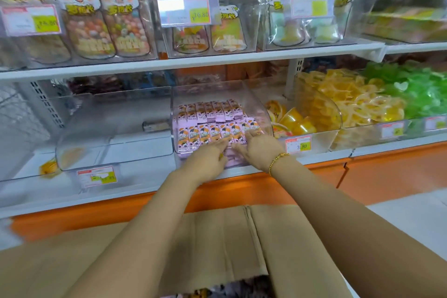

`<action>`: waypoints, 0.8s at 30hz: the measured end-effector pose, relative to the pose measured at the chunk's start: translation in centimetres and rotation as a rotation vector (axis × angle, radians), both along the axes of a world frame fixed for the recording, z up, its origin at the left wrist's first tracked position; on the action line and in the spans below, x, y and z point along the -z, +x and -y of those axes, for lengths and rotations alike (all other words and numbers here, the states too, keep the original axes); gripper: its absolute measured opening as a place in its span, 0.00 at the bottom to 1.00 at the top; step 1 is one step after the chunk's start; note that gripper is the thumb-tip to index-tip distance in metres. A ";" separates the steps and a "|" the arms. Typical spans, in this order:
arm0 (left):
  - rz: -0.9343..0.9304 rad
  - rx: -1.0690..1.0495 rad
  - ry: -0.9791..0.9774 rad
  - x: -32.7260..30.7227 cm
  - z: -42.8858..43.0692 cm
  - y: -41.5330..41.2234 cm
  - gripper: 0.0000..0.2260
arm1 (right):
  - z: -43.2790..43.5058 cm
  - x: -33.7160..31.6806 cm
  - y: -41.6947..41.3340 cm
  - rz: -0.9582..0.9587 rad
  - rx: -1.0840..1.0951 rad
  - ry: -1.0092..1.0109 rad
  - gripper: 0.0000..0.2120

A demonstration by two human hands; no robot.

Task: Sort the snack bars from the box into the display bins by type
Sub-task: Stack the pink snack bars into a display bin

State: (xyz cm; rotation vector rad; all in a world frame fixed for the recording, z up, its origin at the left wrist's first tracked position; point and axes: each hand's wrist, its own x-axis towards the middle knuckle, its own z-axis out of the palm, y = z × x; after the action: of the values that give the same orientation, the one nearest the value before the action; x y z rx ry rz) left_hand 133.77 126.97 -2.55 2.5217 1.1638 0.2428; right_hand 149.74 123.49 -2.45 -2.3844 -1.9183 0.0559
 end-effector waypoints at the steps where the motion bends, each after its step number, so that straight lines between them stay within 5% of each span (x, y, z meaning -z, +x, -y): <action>1: 0.083 -0.039 -0.031 0.0 0.8 -0.8 0.23 | 0.7 -0.3 -0.5 0.055 -0.003 0.020 0.27; 5: 0.379 -0.213 -0.045 0.7 6.4 -5.3 0.10 | 4.8 -1.3 -2.6 -0.204 -0.048 0.136 0.26; 8: 0.507 -0.304 -0.172 4.0 11.1 -9.3 0.13 | 8.4 -1.9 -4.0 -0.262 -0.210 0.286 0.08; 11: 0.545 -0.406 -0.321 8.3 15.6 -12.9 0.19 | 12.1 -0.8 -6.3 -0.320 -0.358 -0.053 0.17; 15: 0.419 -0.691 -0.564 15.7 18.0 -17.1 0.18 | 15.1 5.3 -8.7 -0.358 -0.336 -0.477 0.16; 19: 0.623 -0.960 -0.923 18.4 18.4 -18.7 0.07 | 18.1 12.7 -10.2 -0.512 -0.154 -0.553 0.16; 22: 0.982 -0.964 -0.774 16.6 17.7 -19.2 0.17 | 20.0 16.2 -11.6 -0.588 -0.105 -0.480 0.13; 24: 0.934 -0.939 -0.516 14.9 16.7 -19.9 0.11 | 20.4 17.5 -12.7 -0.580 -0.113 -0.433 0.12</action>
State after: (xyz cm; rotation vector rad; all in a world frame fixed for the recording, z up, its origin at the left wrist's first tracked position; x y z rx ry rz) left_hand 113.86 110.28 -17.47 1.0209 1.5591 1.0359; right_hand 137.08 103.13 -19.93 -2.1195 -1.8654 1.1351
